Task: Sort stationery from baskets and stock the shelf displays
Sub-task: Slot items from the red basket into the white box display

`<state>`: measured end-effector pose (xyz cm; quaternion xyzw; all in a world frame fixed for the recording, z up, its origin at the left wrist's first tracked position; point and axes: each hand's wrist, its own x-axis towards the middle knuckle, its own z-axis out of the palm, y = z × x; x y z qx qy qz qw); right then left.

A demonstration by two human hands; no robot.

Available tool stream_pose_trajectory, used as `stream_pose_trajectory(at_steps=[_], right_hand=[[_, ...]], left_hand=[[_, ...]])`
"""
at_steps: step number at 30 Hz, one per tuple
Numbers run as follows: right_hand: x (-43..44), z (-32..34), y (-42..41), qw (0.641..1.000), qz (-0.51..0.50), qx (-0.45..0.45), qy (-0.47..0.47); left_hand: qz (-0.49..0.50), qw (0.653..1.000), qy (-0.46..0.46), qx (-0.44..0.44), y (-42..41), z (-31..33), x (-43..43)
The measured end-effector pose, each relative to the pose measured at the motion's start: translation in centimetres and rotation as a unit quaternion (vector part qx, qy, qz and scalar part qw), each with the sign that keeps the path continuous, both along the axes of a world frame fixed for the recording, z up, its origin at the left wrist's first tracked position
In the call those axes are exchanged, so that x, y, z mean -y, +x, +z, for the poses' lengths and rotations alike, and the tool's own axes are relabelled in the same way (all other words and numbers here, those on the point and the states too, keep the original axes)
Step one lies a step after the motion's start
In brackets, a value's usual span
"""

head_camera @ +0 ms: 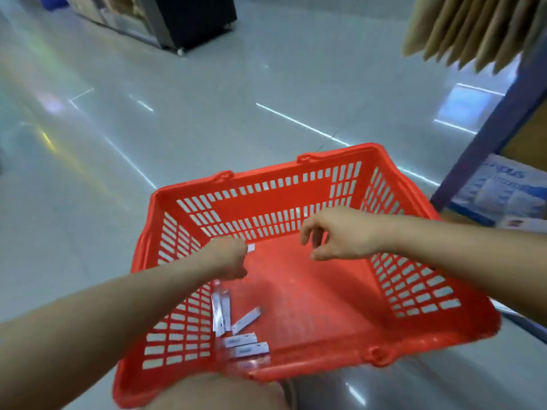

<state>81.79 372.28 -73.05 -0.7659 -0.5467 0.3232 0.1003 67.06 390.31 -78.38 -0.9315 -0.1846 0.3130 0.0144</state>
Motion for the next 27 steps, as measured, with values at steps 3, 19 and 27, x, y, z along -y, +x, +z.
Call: stream_pose_trajectory(at_steps=[3,19,27], right_hand=[[-4.3,-5.1,-2.8,0.996,0.056,0.016,-0.074],[-7.7,-17.5,-9.2,0.984,0.116,0.058,-0.120],[-7.3,-18.8,-6.8,0.994,-0.043,0.095,-0.017]], left_hand=[[-0.034,0.991,-0.030,-0.125,-3.9,-4.5,-0.3],[-0.022,0.999,-0.034,0.010,-6.8,-12.0,1.1],[0.237,0.939,-0.092,0.233,-4.8,-11.4,0.2]])
